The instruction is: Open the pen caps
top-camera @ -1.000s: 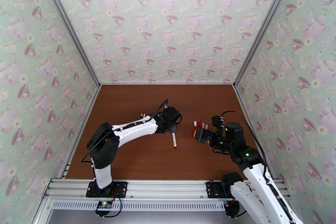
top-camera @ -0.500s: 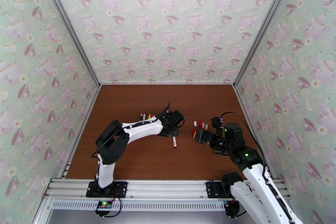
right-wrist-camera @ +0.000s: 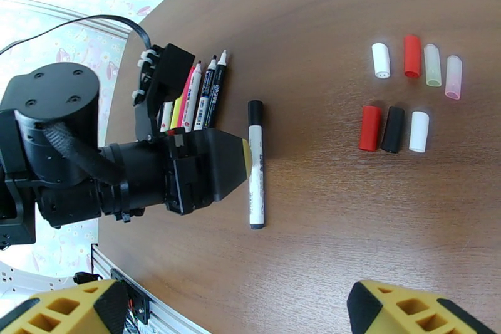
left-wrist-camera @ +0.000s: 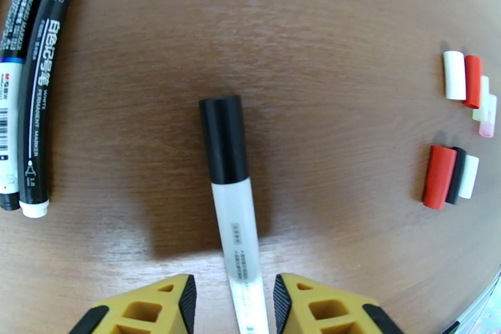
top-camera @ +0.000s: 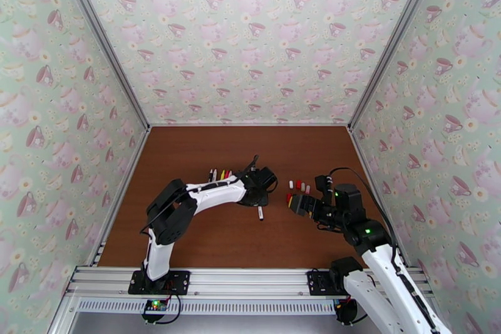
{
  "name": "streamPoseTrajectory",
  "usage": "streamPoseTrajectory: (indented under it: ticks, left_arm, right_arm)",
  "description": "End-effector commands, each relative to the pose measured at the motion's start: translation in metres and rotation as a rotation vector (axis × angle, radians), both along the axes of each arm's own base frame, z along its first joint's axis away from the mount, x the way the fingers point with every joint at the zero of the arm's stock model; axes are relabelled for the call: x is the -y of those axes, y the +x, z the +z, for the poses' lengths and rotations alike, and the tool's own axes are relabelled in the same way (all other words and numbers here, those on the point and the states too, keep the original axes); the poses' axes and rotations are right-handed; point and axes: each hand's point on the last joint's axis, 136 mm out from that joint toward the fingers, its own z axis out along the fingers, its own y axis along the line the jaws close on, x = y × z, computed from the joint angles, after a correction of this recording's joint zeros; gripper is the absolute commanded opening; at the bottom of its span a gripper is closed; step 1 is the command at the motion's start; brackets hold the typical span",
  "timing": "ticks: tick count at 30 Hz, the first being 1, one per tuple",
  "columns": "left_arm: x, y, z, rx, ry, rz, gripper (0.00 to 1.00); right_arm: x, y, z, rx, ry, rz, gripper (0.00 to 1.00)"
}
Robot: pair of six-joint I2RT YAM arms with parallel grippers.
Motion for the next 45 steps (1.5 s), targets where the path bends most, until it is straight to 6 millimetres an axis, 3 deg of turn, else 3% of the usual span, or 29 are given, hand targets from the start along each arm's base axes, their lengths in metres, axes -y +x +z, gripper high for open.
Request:
streamPoseTrajectory:
  ticks: [1,18,33,45]
  left_arm:
    - [0.011,-0.002,-0.003,-0.019,-0.021,-0.005,0.40]
    - [0.009,-0.003,-0.021,-0.041,0.021,-0.015,0.36]
    - [-0.018,-0.005,-0.037,-0.053,0.195,-0.052,0.26]
    - [-0.020,-0.006,-0.045,-0.073,0.227,-0.061,0.25]
  right_arm:
    - [-0.001,-0.004,-0.006,-0.018,-0.005,0.015,0.99]
    - [-0.001,-0.005,-0.010,-0.031,-0.004,0.011,0.99]
    - [-0.002,-0.004,-0.011,-0.036,-0.003,0.011,0.99]
    - [-0.002,-0.003,-0.012,-0.040,-0.004,0.011,0.99]
